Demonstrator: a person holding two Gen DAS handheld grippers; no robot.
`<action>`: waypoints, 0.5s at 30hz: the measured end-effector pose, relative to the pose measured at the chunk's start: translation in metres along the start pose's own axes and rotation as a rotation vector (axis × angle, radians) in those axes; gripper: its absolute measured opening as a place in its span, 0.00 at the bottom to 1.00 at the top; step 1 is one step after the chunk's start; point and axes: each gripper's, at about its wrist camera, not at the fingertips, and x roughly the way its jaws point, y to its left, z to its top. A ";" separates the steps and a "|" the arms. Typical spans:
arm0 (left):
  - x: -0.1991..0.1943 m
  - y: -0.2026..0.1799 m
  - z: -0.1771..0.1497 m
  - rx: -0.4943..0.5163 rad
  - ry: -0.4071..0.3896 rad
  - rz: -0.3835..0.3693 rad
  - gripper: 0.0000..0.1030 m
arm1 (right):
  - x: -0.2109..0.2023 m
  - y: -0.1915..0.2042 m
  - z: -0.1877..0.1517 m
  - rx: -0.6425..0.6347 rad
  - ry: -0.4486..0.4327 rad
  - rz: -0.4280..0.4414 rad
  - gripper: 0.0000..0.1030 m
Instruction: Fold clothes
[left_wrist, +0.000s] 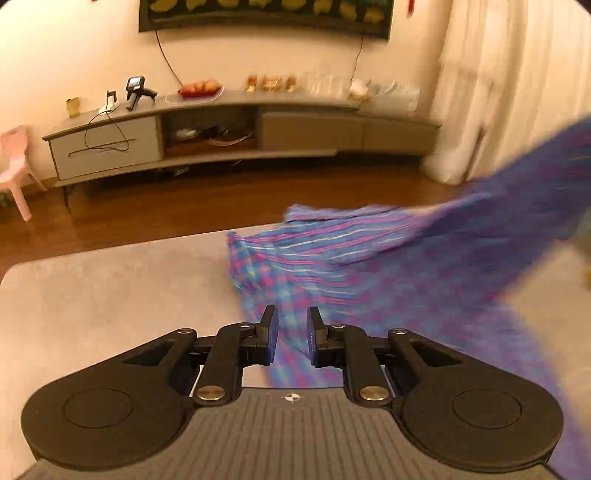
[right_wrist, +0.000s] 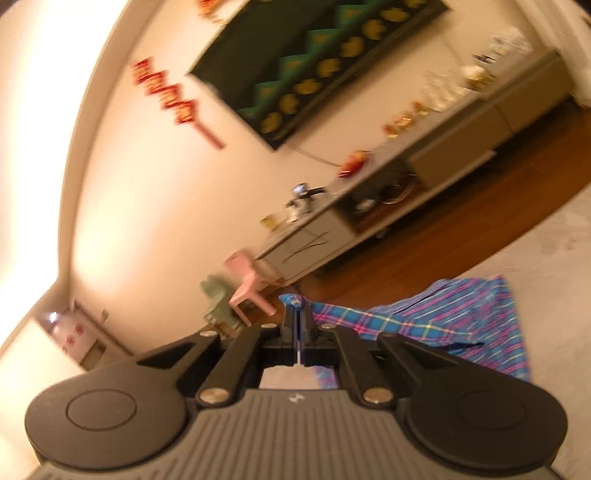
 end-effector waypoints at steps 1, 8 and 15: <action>0.020 0.001 0.002 -0.004 0.010 0.016 0.17 | -0.002 0.011 -0.013 -0.029 0.015 0.017 0.01; 0.088 0.013 0.003 0.000 0.064 0.053 0.16 | 0.002 0.066 -0.136 -0.193 0.239 0.126 0.01; 0.100 0.025 0.007 -0.020 0.064 0.035 0.17 | 0.031 0.067 -0.260 -0.382 0.555 -0.005 0.01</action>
